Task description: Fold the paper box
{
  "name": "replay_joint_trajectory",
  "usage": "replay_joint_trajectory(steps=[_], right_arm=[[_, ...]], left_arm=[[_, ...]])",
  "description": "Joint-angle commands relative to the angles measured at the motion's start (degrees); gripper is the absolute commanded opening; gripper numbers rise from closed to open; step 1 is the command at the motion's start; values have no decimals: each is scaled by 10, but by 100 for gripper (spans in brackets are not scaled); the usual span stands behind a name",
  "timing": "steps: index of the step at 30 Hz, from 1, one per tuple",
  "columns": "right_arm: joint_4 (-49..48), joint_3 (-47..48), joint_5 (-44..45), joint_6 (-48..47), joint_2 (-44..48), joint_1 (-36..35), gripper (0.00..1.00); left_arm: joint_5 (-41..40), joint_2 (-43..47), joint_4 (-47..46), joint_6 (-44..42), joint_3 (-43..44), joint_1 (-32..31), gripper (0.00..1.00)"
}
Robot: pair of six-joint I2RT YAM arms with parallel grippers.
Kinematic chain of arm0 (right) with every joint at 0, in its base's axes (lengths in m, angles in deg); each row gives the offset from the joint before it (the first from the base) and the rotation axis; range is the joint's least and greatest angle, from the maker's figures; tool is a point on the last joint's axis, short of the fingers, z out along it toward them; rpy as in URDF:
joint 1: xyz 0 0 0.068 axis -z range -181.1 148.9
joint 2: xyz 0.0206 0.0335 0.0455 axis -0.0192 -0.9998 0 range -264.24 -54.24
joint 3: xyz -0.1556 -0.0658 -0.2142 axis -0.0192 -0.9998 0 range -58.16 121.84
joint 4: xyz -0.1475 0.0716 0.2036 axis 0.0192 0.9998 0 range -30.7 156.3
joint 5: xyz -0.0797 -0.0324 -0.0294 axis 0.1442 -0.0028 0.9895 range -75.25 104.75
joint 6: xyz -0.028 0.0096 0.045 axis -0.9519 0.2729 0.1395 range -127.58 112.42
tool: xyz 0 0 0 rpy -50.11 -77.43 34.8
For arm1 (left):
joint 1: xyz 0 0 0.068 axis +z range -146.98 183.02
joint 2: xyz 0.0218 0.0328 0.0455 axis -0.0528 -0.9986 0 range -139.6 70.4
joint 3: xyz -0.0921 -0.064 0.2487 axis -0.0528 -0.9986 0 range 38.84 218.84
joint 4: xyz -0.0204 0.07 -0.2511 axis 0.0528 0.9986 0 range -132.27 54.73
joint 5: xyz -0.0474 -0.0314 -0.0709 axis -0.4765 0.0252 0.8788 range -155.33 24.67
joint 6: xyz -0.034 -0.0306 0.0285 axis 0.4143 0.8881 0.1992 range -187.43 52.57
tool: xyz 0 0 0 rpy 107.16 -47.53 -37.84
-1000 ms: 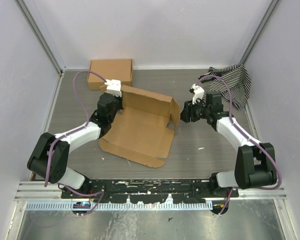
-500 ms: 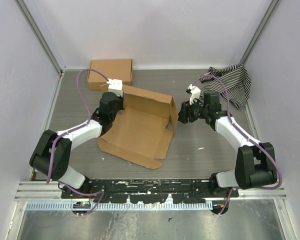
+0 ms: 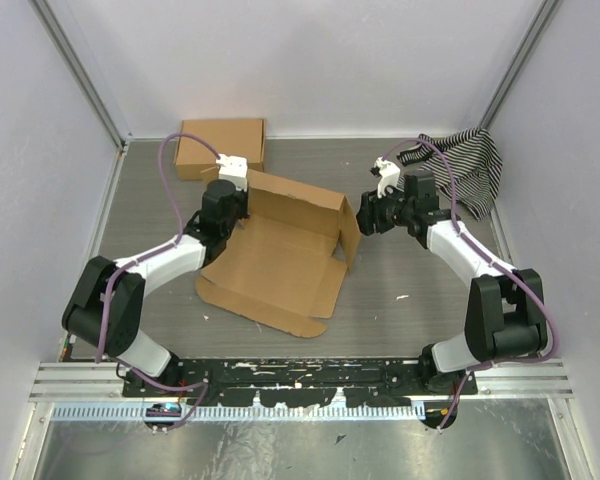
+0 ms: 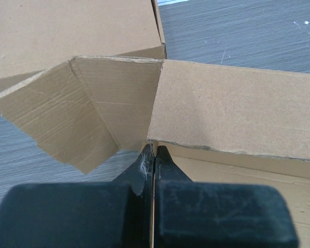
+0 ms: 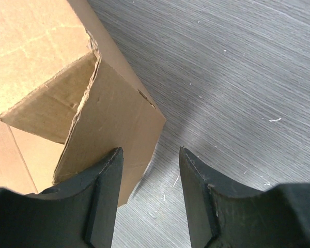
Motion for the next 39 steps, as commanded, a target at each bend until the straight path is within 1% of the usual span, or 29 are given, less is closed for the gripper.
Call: replay_joint_trajectory(steps=[1, 8, 14, 18, 23, 25, 27, 30, 31, 32, 36, 39], right_arm=[[-9, 48, 25, -10, -18, -1, 53], [-8, 56, 39, -16, -35, 7, 53], [2, 36, -1, -24, -11, 20, 53], [-2, 3, -29, -19, 25, 20, 54], [-43, -36, -47, -2, 64, 20, 57], [-54, -41, -44, 7, 70, 18, 58], [-75, -48, -22, 16, 75, 16, 60], [-115, -60, -2, 33, 77, 13, 64], [-124, -60, 0, 37, 74, 11, 76], [-129, -57, 4, 41, 69, 9, 84], [-132, -41, 14, 46, 46, 6, 90], [-150, -40, 2, 45, 33, 5, 91]], left_arm=[[-13, -23, 62, 0, 42, 0, 0], [-20, -33, 94, 2, 73, 4, 0], [-22, -35, 119, 3, 86, 5, 0], [-19, -29, 108, 7, 76, 4, 0], [-3, -18, 79, 17, 47, 5, 0], [0, -15, 79, 20, 42, 6, 0], [6, -8, 75, 23, 34, 5, 0], [12, 2, 72, 23, 25, 5, 0], [14, 4, 72, 23, 24, 5, 0], [16, 6, 74, 24, 25, 5, 0], [23, 12, 76, 23, 26, 5, 0], [27, 16, 78, 22, 26, 5, 0]])
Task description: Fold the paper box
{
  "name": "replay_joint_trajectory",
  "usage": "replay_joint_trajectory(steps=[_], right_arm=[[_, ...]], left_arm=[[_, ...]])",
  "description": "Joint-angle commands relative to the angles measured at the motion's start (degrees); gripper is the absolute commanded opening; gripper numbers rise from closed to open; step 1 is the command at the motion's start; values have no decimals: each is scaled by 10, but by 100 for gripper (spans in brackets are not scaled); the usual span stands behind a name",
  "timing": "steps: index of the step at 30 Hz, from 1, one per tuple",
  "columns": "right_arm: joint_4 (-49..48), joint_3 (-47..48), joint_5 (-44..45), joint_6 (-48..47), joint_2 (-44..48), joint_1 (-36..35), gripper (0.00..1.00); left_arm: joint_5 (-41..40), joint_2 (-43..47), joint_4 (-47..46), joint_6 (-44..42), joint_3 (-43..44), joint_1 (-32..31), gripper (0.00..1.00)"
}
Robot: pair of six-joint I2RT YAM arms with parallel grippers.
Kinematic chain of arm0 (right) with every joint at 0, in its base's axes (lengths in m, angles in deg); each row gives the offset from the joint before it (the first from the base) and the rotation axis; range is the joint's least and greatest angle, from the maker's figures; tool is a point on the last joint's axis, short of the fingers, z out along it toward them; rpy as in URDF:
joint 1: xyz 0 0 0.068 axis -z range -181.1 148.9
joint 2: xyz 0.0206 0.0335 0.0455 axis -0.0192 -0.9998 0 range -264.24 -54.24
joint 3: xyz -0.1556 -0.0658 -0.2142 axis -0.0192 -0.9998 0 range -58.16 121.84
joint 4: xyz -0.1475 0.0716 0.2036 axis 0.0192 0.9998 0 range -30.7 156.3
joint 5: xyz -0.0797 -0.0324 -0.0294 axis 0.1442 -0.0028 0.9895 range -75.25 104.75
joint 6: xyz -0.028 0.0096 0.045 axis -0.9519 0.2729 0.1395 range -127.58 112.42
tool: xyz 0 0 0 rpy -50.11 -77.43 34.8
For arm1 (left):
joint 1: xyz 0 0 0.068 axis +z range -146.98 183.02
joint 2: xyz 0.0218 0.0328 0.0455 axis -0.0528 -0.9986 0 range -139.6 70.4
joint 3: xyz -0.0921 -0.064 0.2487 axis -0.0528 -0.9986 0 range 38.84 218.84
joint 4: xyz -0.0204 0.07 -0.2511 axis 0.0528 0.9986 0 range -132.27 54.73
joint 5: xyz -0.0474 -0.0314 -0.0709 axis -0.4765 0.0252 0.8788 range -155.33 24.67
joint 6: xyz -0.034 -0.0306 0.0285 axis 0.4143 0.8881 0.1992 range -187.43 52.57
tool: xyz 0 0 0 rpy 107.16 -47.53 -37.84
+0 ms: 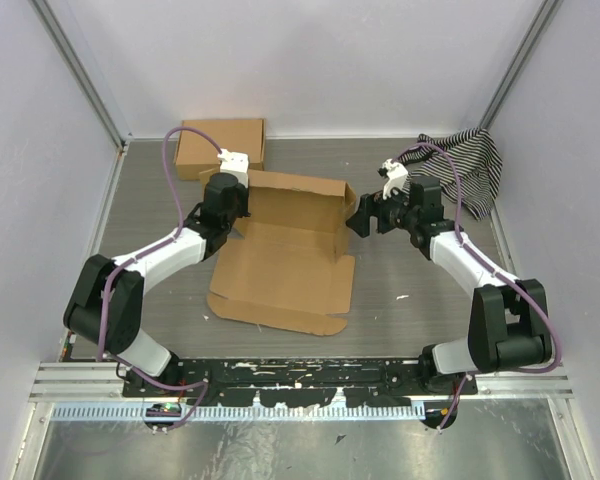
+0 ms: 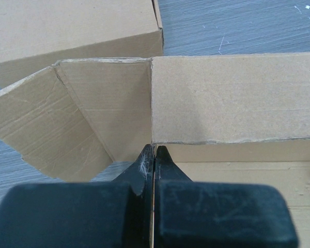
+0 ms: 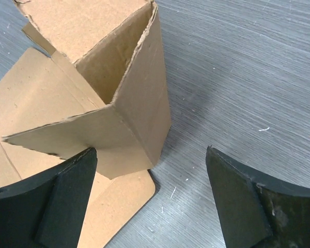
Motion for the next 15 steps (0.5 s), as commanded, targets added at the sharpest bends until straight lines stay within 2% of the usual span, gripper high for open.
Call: replay_joint_trajectory(steps=[1, 9, 15], right_arm=[[-61, 22, -7, 6, -18, -6, 91], [-93, 30, -4, -7, -45, -33, 88], [-125, 28, 71, -2, -52, -61, 86]], left_arm=[[18, 18, 5, 4, -8, 1, 0], [29, 26, 3, 2, -16, 1, 0], [45, 35, -13, 1, -32, 1, 0]])
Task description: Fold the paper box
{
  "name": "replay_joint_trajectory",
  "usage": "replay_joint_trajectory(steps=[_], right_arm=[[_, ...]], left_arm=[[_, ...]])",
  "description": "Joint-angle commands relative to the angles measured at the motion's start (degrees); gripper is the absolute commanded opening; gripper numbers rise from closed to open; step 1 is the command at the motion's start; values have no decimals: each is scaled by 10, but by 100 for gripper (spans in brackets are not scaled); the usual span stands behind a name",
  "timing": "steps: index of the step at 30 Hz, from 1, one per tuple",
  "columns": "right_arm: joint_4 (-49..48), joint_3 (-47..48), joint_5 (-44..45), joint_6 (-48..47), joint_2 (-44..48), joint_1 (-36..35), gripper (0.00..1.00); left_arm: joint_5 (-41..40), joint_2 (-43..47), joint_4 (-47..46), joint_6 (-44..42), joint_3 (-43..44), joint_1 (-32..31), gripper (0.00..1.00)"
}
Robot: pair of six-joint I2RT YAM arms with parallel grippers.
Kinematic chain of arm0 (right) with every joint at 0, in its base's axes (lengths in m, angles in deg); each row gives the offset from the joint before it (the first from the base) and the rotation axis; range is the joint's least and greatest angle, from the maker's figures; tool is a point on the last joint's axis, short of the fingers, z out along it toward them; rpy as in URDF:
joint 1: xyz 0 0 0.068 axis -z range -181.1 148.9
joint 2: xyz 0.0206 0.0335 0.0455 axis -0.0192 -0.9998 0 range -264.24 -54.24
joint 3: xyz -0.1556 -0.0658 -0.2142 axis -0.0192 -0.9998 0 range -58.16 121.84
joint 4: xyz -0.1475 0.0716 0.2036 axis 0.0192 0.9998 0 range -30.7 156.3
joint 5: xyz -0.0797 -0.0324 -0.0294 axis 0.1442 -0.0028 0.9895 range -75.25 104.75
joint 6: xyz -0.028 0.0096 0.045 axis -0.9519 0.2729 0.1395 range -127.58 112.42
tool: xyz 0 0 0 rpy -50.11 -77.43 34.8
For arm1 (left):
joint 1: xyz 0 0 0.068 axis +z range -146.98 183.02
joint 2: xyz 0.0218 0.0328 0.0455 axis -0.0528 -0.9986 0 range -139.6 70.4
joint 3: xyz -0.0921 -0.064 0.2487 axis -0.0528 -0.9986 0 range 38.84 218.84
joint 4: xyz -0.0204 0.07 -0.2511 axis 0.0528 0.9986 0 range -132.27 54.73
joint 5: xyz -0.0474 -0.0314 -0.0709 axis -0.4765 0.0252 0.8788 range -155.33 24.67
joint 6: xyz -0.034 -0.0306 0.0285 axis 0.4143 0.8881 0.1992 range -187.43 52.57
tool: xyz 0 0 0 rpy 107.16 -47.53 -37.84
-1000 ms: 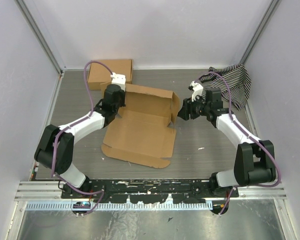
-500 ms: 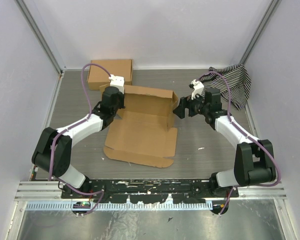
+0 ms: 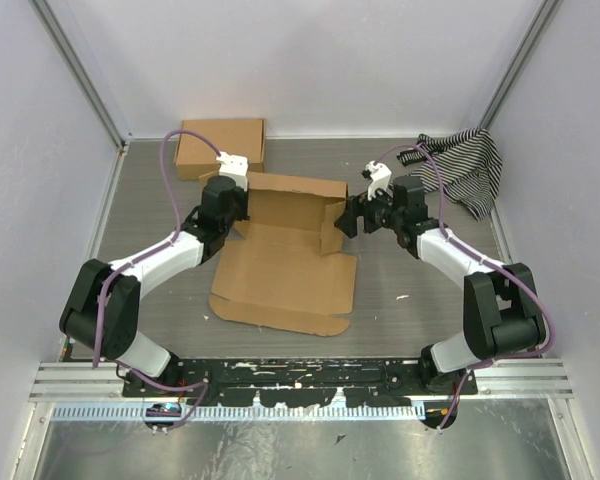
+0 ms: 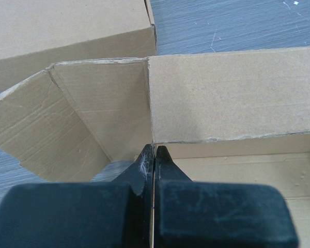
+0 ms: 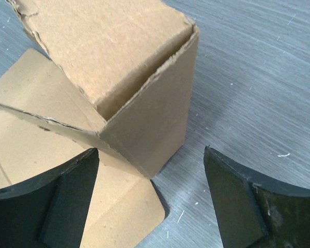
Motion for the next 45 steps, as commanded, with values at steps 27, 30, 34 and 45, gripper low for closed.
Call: replay_joint_trajectory(steps=[27, 30, 34, 45], right_arm=[[-124, -21, 375, 124, -33, -117, 19], [-78, 0, 425, 139, -41, -123, 11], [-1, 29, 559, 171, -56, -143, 2], [100, 55, 725, 247, -72, -169, 1]], left_arm=[[27, 40, 22, 6, -14, 1, 0], [16, 46, 53, 12, -4, 1, 0], [-13, 58, 114, 31, 16, 1, 0], [-58, 102, 218, 77, 40, 0, 36]])
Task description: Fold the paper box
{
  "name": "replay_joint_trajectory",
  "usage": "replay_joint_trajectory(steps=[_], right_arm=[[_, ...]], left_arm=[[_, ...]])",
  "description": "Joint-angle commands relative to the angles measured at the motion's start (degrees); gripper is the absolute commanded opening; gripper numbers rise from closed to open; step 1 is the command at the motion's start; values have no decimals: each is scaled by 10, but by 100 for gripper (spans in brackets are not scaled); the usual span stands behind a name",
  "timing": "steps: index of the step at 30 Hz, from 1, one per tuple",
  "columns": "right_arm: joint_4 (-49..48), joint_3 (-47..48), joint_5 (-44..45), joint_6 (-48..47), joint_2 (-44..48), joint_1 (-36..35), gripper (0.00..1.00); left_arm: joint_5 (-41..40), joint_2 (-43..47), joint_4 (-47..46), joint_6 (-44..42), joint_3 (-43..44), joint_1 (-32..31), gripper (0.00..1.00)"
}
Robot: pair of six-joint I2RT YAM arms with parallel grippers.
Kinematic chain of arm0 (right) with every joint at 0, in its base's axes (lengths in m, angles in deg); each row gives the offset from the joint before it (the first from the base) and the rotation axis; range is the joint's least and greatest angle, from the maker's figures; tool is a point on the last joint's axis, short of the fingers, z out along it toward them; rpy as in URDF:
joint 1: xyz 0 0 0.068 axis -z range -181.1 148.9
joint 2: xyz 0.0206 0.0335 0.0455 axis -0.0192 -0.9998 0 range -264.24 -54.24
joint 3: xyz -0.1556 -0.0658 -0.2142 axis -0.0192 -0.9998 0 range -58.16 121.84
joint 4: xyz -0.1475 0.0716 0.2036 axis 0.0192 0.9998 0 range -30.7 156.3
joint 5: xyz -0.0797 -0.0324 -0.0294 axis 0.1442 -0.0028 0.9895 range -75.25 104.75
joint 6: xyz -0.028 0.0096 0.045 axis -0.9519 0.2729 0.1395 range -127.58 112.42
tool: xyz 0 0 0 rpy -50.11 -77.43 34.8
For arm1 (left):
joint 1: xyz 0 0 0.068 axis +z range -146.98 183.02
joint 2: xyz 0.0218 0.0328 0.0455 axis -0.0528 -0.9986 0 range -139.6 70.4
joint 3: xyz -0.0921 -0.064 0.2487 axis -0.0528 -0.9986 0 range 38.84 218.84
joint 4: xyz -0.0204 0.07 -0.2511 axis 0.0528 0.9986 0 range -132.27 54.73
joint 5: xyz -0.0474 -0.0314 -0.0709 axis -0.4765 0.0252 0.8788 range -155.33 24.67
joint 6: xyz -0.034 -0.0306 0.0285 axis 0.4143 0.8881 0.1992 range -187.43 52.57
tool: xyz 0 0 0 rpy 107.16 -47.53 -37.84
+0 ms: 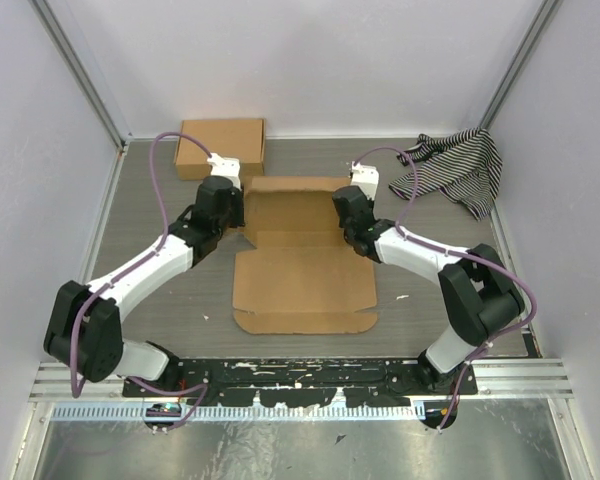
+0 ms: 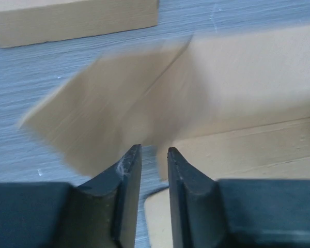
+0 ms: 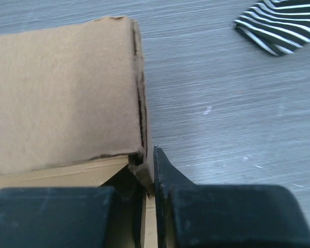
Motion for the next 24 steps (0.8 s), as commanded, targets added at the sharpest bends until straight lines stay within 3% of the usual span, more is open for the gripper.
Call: replay_joint_trajectory(steps=[1, 4, 8, 15, 21, 24], right_arm=[[51, -13, 79, 7, 7, 28, 2], [46, -12, 29, -8, 15, 39, 2], [31, -23, -34, -53, 40, 64, 2], [-7, -65, -212, -180, 93, 138, 2], [-12, -69, -404, -215, 122, 223, 2], [9, -43, -446, -217, 116, 236, 2]], left_arm=[[-53, 37, 72, 20, 30, 11, 43], [-53, 55, 86, 17, 56, 12, 62], [-37, 56, 120, -7, 123, 47, 74], [16, 12, 118, -61, 161, 106, 73], [173, 33, 59, -7, 89, 151, 67], [240, 46, 40, -3, 62, 159, 66]])
